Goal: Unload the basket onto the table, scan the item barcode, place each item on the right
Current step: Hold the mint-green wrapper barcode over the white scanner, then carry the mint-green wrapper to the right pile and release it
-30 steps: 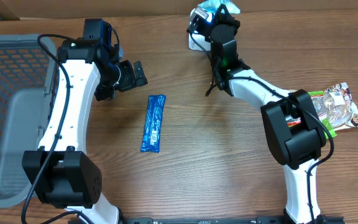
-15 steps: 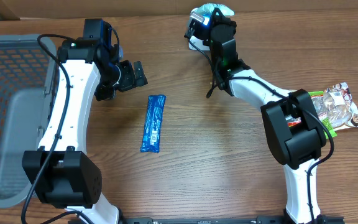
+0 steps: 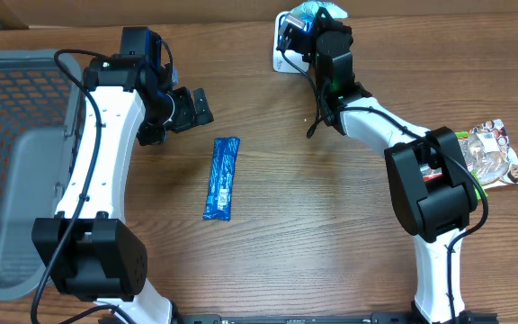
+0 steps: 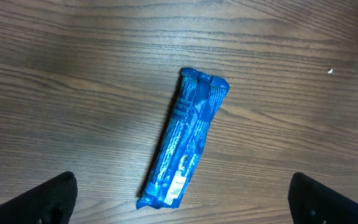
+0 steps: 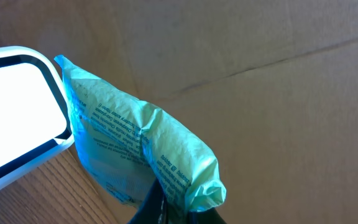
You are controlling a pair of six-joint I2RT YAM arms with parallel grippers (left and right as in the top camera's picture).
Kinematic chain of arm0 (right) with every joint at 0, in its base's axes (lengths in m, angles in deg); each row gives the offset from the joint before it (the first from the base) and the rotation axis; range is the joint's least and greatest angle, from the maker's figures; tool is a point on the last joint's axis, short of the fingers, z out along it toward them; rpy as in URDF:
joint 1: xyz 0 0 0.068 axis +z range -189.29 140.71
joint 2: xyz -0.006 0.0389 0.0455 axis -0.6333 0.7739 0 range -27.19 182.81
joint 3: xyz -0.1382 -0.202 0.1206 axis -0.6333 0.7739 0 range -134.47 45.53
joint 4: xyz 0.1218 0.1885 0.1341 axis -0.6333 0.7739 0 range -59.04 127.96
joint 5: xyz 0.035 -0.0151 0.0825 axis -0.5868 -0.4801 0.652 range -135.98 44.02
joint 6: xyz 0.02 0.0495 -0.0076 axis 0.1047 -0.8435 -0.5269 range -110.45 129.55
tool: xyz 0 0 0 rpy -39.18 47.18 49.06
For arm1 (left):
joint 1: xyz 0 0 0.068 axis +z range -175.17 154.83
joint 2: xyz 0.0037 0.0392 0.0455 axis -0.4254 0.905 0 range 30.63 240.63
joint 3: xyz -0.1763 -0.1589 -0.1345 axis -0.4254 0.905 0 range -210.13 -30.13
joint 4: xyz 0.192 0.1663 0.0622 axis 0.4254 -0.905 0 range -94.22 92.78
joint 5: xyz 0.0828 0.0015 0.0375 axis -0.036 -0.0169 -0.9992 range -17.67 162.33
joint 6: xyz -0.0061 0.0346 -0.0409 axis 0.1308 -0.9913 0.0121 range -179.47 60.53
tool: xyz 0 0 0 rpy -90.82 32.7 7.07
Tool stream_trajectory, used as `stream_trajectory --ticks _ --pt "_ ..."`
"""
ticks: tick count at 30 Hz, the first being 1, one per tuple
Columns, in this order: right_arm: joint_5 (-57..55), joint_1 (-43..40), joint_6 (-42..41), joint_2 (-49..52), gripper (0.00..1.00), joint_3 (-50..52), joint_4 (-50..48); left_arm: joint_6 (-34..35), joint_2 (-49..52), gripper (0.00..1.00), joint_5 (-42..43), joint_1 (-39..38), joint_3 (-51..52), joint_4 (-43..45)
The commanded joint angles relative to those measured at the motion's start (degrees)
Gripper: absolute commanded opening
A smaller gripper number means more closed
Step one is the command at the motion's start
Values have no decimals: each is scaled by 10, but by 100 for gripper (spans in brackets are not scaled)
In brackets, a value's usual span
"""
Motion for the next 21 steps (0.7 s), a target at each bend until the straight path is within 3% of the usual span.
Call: stream_trajectory --ticks 1,6,9,12,17,21 --pt "-3 8 -1 -2 4 -9 -13 -9 -9 100 -3 0 -12 -1" --pt "-39 26 -28 -33 4 -9 -18 -9 -9 100 -3 0 -12 -1" --pt "-39 34 -42 -80 4 -9 76 -9 -9 99 -3 0 -12 -1" --pt "-32 41 -108 -137 4 -9 164 -9 -9 100 -3 0 -12 -1" --pt "100 41 -349 -302 4 -9 423 -9 -9 100 -3 0 -12 -1" --pt "177 37 -660 -388 4 -9 638 -9 -9 100 -3 0 -12 -1"
